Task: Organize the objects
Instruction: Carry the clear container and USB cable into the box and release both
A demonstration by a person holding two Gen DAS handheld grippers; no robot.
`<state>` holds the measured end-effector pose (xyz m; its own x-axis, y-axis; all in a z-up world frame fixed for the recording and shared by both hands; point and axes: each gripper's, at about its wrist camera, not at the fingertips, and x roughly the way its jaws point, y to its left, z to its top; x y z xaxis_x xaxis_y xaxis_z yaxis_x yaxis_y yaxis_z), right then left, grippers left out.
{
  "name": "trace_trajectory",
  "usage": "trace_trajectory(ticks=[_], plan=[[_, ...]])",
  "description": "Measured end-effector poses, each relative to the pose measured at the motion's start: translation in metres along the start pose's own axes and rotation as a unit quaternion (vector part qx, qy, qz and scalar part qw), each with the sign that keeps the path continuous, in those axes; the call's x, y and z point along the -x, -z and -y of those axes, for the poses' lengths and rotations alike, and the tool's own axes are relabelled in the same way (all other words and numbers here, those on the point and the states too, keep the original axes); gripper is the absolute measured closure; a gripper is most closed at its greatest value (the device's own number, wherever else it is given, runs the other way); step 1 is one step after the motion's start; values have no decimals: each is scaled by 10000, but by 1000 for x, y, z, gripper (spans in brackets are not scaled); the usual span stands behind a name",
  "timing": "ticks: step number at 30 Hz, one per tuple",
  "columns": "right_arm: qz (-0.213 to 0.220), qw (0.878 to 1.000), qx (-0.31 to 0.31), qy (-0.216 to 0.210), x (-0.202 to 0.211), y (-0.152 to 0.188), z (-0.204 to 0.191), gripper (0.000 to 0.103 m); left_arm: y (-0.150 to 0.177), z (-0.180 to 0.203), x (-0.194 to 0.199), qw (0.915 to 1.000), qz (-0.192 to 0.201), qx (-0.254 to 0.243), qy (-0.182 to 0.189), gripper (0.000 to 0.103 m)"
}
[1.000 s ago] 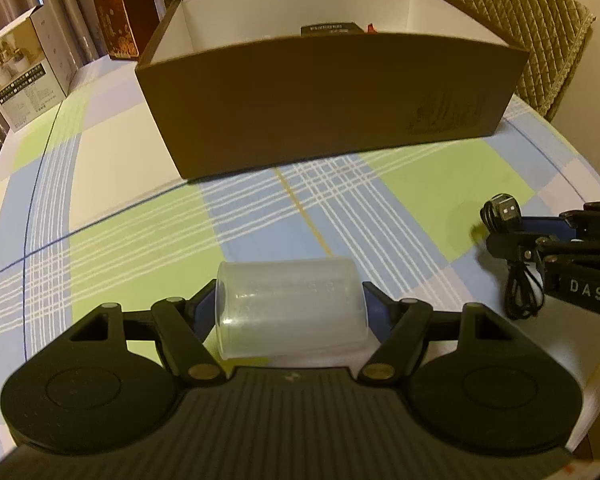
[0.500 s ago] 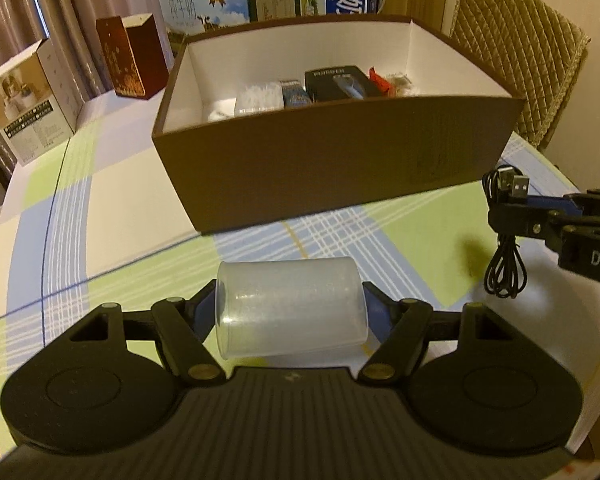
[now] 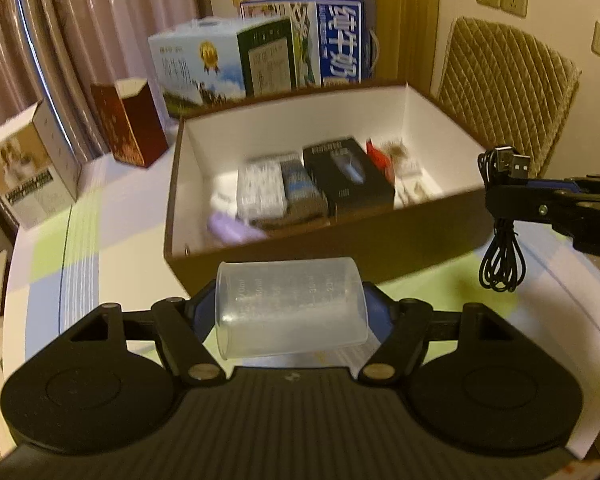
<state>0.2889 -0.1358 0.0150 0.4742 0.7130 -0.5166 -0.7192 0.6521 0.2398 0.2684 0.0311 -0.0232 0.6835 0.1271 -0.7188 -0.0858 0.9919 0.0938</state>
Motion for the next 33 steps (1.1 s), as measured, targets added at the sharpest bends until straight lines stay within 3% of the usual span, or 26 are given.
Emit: trace_trajectory(ticks=[9, 15, 33], plan=[[377, 9993, 2, -1, -13, -47, 9, 86, -46, -2, -10, 9992, 342, -170, -78, 33], [470, 9989, -39, 42, -31, -65, 20, 86, -66, -2, -28, 9992, 345, -186, -22, 33], [-277, 9989, -288, 229, -101, -51, 51, 86, -82, 0, -102, 9996, -205, -144, 105, 33]])
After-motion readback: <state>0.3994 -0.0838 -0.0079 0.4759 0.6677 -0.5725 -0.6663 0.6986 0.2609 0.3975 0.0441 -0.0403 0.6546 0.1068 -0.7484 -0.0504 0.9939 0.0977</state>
